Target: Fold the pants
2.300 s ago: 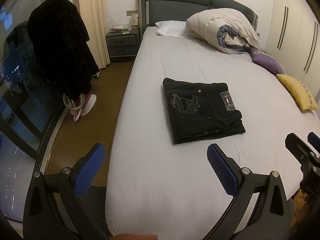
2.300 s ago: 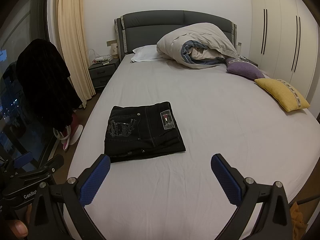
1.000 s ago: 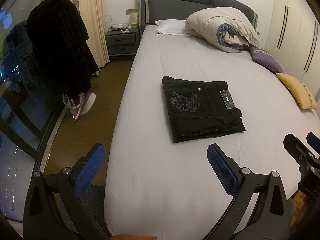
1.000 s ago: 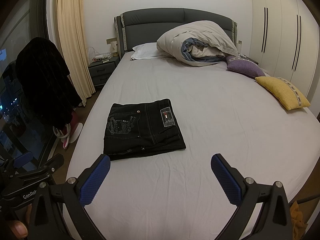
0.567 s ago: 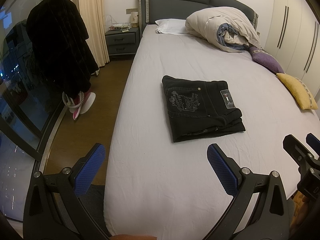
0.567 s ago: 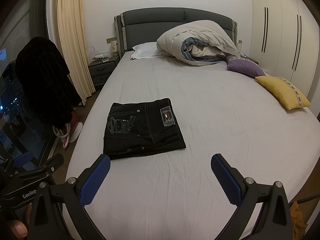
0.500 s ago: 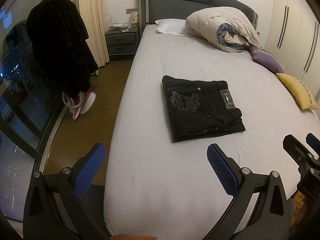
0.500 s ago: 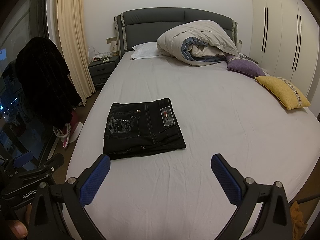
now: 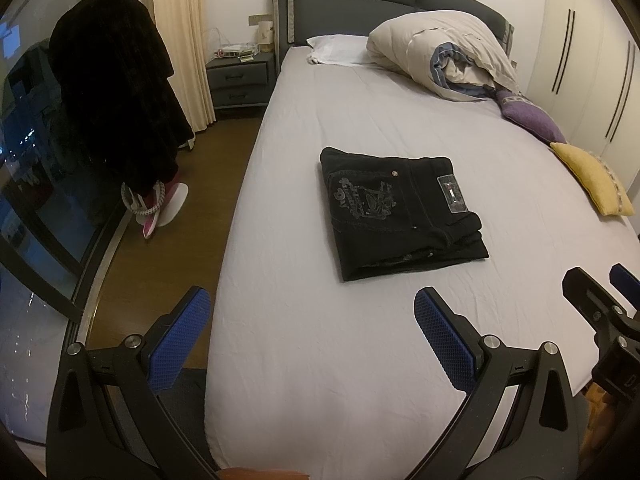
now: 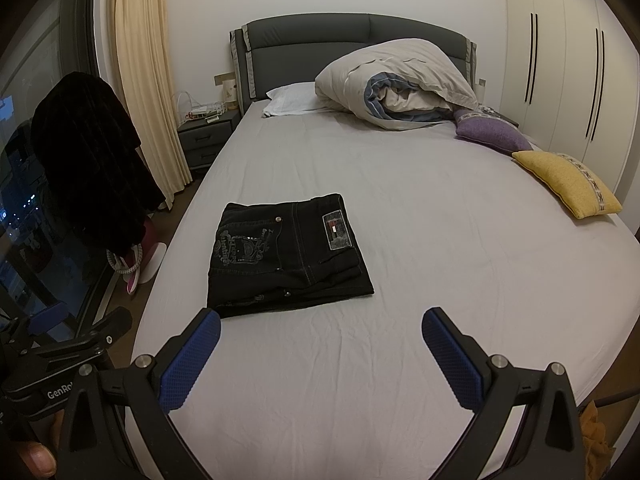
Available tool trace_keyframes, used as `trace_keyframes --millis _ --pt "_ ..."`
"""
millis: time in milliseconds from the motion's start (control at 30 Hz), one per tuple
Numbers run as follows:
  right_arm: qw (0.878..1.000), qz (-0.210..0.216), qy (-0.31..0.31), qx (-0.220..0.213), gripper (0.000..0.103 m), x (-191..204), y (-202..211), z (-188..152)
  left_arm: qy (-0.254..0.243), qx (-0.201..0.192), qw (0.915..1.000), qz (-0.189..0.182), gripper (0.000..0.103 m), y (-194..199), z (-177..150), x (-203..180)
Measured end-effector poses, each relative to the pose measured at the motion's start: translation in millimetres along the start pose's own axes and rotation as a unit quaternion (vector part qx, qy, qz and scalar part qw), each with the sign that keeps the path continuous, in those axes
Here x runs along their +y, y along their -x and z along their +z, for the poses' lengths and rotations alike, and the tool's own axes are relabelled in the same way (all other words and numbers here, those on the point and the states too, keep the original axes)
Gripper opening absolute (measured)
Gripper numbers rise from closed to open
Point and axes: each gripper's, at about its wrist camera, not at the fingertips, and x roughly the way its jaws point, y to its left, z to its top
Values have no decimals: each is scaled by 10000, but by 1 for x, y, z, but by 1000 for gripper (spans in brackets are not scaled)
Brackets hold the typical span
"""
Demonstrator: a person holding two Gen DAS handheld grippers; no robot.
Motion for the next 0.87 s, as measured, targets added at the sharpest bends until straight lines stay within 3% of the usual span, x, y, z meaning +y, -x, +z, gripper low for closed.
trace_keyframes --millis 867 --pt "10000 61 7 67 103 0 2 -9 85 193 9997 -118 103 -16 1 6"
